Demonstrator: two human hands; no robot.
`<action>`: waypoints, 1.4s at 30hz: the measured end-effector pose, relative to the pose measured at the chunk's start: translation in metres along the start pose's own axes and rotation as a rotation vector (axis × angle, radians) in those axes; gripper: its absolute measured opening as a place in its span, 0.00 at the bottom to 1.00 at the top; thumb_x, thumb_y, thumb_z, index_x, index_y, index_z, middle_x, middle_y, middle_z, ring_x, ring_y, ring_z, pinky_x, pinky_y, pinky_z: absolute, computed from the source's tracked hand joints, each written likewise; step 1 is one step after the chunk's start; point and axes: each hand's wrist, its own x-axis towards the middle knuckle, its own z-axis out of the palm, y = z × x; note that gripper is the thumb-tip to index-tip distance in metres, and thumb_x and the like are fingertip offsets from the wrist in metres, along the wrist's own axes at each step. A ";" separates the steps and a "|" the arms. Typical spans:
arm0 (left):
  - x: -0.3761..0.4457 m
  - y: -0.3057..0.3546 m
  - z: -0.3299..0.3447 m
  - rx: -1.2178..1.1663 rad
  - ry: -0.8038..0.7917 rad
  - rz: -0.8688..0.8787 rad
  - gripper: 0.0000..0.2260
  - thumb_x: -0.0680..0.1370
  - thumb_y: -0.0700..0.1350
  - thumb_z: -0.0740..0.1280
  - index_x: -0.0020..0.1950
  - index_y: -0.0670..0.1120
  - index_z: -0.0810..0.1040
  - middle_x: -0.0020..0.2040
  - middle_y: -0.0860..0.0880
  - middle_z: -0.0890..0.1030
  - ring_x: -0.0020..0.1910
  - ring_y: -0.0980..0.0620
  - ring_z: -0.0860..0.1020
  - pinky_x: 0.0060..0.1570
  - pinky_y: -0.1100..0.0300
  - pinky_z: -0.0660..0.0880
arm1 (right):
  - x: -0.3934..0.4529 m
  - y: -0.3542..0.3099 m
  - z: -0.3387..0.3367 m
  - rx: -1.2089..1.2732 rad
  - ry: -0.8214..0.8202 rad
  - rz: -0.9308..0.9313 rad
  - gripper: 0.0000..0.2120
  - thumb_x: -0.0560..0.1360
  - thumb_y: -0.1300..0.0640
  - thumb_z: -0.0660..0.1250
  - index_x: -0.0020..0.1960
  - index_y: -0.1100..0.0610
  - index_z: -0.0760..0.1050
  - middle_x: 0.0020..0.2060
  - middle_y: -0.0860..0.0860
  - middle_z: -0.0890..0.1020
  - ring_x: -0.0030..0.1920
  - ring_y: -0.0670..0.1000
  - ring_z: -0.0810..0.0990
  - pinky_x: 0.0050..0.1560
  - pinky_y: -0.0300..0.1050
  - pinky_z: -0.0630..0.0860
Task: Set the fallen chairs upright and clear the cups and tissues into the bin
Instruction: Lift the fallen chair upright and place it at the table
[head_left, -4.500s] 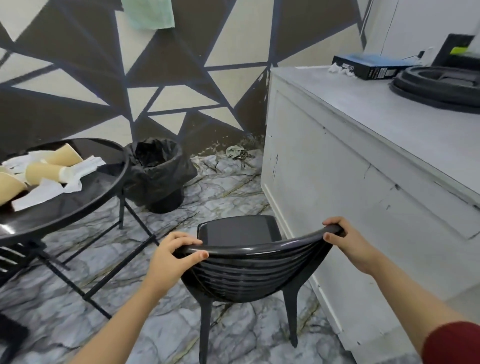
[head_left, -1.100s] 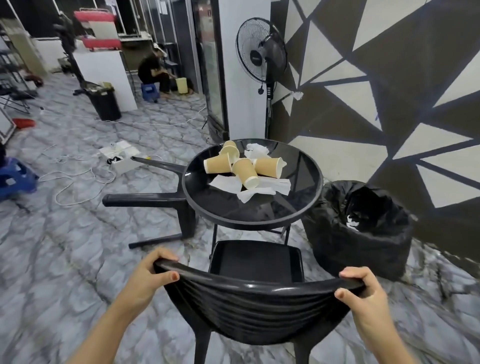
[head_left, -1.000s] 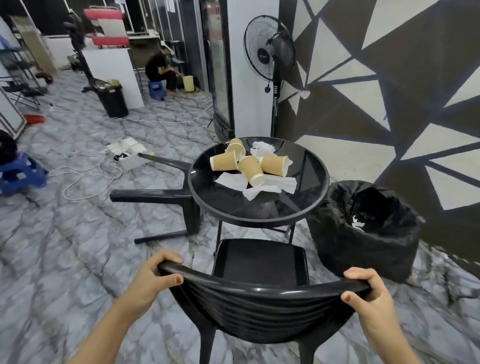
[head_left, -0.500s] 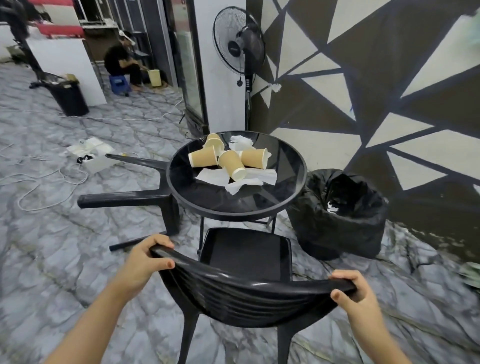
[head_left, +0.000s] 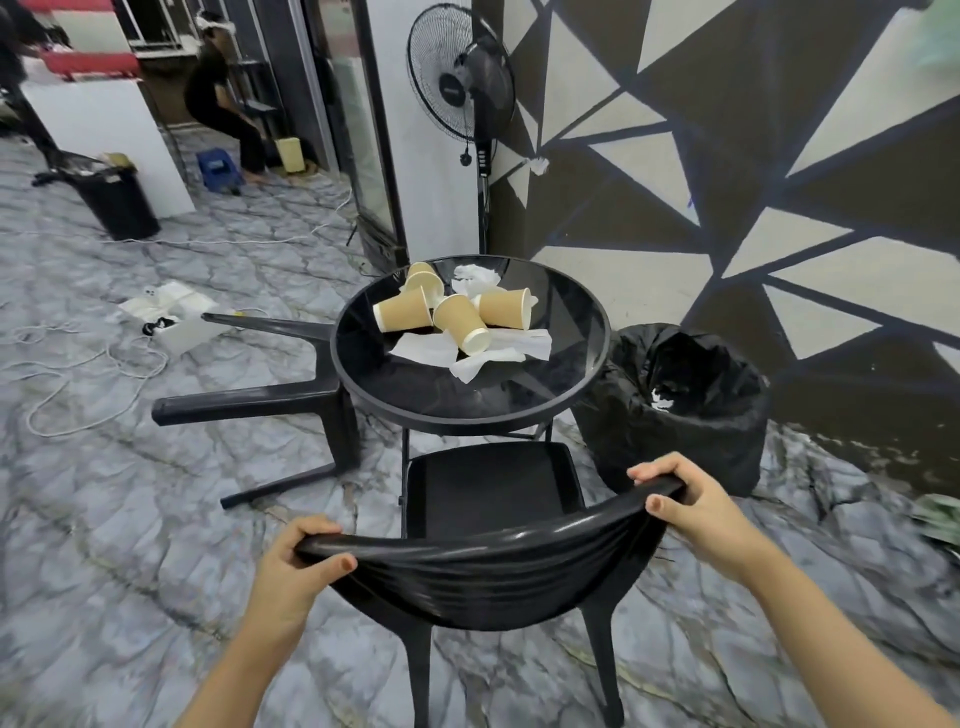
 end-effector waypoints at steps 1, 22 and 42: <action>-0.001 0.002 0.005 -0.005 -0.007 0.002 0.19 0.48 0.48 0.76 0.36 0.48 0.79 0.38 0.51 0.79 0.38 0.55 0.77 0.36 0.69 0.75 | 0.001 -0.001 -0.005 -0.028 -0.009 0.010 0.20 0.56 0.39 0.78 0.41 0.47 0.78 0.55 0.54 0.79 0.50 0.47 0.80 0.47 0.38 0.77; -0.011 -0.003 0.040 0.076 -0.072 0.029 0.21 0.49 0.51 0.77 0.39 0.48 0.79 0.43 0.49 0.79 0.39 0.60 0.79 0.39 0.69 0.77 | -0.006 0.028 -0.043 0.072 0.030 0.055 0.27 0.45 0.36 0.80 0.40 0.44 0.80 0.53 0.52 0.79 0.50 0.48 0.78 0.53 0.42 0.75; -0.024 0.004 0.046 0.096 -0.050 0.003 0.31 0.47 0.59 0.81 0.42 0.45 0.77 0.45 0.49 0.77 0.42 0.58 0.78 0.41 0.68 0.76 | 0.001 0.031 -0.056 0.071 -0.058 0.011 0.29 0.42 0.40 0.82 0.39 0.51 0.82 0.40 0.53 0.77 0.38 0.47 0.77 0.39 0.36 0.75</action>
